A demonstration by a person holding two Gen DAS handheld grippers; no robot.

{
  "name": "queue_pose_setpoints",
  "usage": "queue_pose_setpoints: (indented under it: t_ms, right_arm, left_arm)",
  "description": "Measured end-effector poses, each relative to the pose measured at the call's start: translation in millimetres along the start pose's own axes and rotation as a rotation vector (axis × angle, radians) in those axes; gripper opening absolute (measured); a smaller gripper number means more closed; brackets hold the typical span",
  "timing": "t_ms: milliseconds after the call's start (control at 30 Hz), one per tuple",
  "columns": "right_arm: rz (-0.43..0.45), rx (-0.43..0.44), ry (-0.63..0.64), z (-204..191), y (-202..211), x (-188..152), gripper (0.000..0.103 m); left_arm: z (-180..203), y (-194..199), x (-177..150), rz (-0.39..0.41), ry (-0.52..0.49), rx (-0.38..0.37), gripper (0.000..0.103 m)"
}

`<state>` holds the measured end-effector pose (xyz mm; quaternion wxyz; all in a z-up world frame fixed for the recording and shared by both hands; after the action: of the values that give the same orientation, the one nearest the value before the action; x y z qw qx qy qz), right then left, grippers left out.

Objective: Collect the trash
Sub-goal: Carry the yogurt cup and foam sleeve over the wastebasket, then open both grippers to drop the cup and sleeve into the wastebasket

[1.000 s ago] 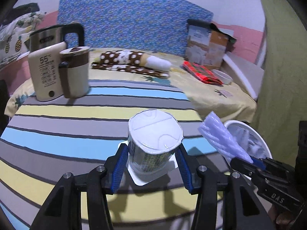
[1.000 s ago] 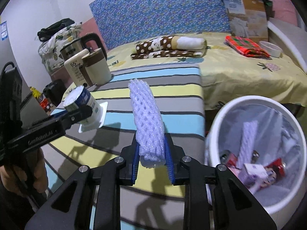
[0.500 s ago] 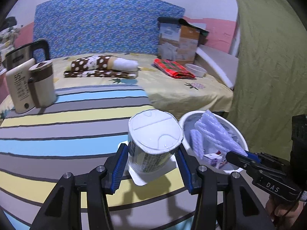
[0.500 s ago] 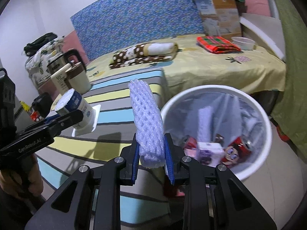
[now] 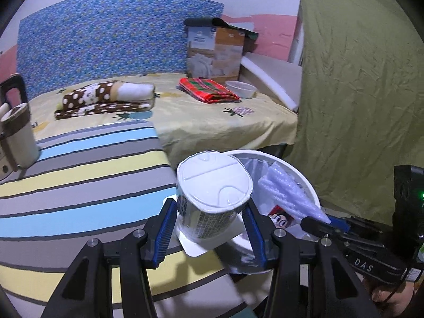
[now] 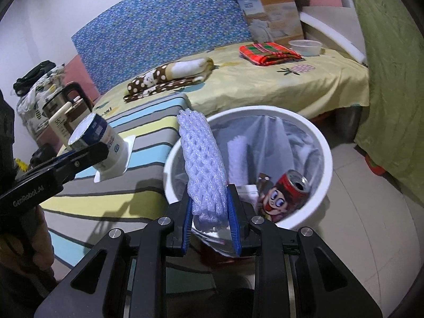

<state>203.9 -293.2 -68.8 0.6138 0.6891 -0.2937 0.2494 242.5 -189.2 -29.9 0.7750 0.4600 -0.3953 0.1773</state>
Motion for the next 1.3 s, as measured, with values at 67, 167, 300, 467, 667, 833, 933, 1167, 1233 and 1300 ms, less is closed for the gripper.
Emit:
queue_pose_setpoints:
  t_ms: [67,167,300,467,667,833,933,1167,1233,1300]
  right_arm:
    - [-0.006,-0.007,-0.005,6,-1,-2,0.026]
    - [-0.015,-0.019,-0.018,16,-2,-6,0.026]
    - [-0.032,-0.031,-0.029,23,-7,-9,0.026]
    - [-0.056,-0.036,-0.038,28,-15,-12,0.027]
    - [-0.078,-0.042,-0.038,30,-22,-14,0.028]
    - [-0.096,-0.055,-0.037,34,-27,-15,0.029]
    - [-0.099,-0.066,-0.034,35,-29,-14,0.030]
    - [-0.075,-0.066,-0.025,35,-22,-11,0.039]
    - [-0.066,-0.066,-0.024,34,-18,-9,0.041]
    - [-0.057,-0.068,-0.023,33,-14,-8,0.041]
  left_arm:
    - [6,-9,0,-0.007,-0.004,-0.013,0.051]
    - [14,-19,-1,-0.017,-0.010,-0.035,0.051]
    - [18,-35,-1,-0.035,-0.011,-0.052,0.051]
    - [19,-48,-4,-0.051,-0.016,-0.066,0.052]
    - [18,-66,-4,-0.077,-0.011,-0.084,0.052]
    - [16,-77,-5,-0.098,-0.002,-0.095,0.053]
    - [14,-77,-4,-0.091,-0.009,-0.085,0.060]
    - [12,-68,-1,-0.069,-0.001,-0.084,0.060]
    - [11,-64,-1,-0.064,0.001,-0.081,0.060]
    - [10,-58,-1,-0.059,0.002,-0.073,0.060]
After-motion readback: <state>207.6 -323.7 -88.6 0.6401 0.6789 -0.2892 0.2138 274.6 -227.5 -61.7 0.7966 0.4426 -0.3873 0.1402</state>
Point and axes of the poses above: each gripper's, at about its wrist camera, not at the fingertips, and y roughly against the way its jaws point, z to its right, x to its top, the point moved 9 cm from there along -y, roughly the way its jaws point, and after that the axes turned 9 degrees about -x, right-handed, at the moved point
